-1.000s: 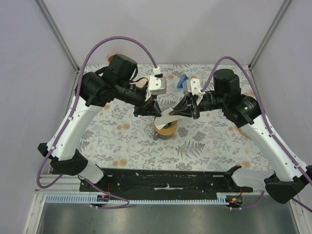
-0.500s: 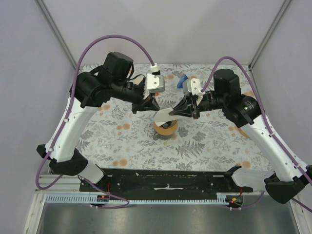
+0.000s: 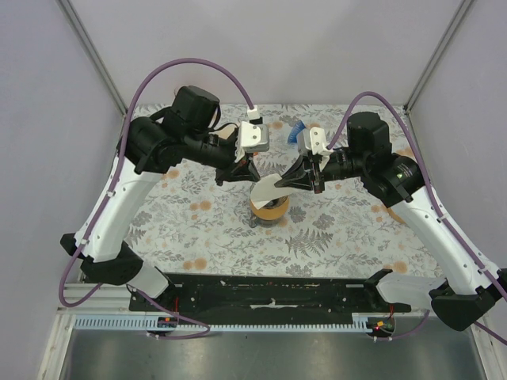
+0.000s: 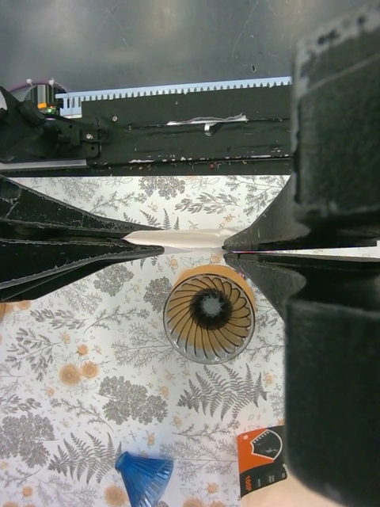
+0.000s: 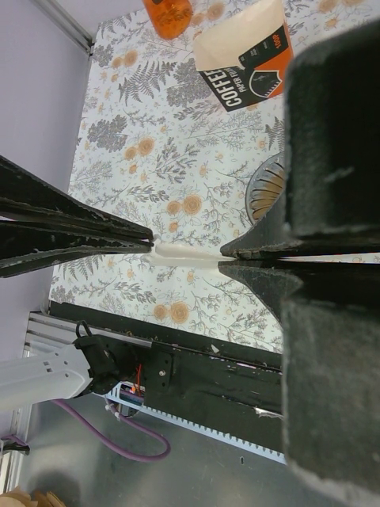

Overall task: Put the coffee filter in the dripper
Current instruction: Place the coffee filter in the coffee dripper.

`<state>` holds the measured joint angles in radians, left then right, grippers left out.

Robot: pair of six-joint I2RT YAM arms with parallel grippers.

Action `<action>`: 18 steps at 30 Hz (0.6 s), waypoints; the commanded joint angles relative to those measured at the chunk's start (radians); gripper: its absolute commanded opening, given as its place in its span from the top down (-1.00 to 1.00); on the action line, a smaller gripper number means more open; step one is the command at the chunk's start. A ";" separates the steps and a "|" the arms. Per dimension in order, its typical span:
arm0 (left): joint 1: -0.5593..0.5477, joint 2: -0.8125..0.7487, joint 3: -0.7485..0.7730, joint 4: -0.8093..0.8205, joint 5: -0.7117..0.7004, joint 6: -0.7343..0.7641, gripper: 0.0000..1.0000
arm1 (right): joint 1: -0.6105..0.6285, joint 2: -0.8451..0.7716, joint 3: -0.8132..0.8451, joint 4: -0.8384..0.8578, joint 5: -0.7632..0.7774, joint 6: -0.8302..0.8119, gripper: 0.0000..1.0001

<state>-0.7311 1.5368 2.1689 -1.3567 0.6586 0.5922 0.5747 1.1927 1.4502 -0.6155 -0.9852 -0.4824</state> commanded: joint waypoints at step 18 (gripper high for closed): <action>-0.005 -0.014 -0.034 -0.121 0.110 0.037 0.68 | -0.001 0.002 0.038 0.002 0.049 0.027 1.00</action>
<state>-0.7311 1.5375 2.1468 -1.3575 0.7361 0.6052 0.5747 1.1931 1.4502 -0.6167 -0.9440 -0.4725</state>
